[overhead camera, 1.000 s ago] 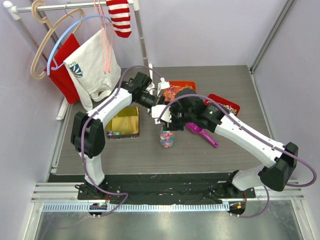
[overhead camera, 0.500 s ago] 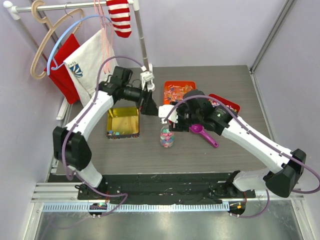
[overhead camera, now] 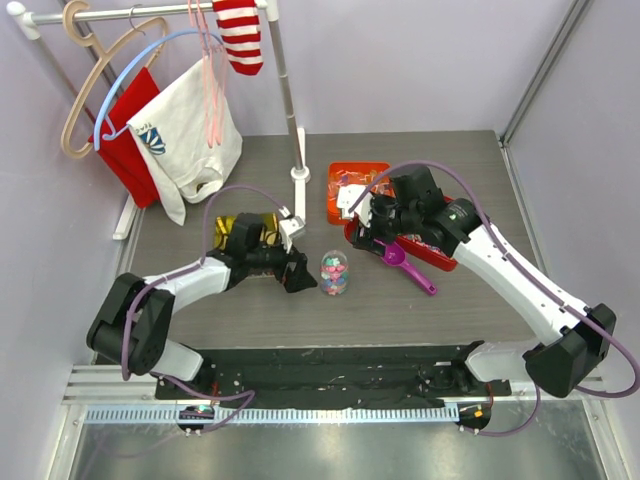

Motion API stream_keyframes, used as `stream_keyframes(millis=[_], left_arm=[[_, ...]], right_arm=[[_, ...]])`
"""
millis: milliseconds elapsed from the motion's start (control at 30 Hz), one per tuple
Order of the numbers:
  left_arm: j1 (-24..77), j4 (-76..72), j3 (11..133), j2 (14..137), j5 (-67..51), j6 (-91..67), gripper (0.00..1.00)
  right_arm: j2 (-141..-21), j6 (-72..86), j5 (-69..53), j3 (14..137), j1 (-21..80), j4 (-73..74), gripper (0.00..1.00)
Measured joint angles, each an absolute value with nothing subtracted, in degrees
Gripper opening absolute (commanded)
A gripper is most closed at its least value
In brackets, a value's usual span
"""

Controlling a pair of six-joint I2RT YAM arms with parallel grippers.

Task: Pack the candies
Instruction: Close the bottle lid on the packing bottle.

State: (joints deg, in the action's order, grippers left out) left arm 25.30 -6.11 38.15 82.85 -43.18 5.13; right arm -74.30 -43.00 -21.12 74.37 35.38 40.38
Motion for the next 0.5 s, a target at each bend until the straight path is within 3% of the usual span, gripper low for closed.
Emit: stream_keyframes(millis=[500], left_arm=[[29.74,-36.73,31.33,88.09,-39.20,3.09,1.00]], right_arm=[[-78.28,-38.04,-29.89,75.59,33.23,40.42,0.38]])
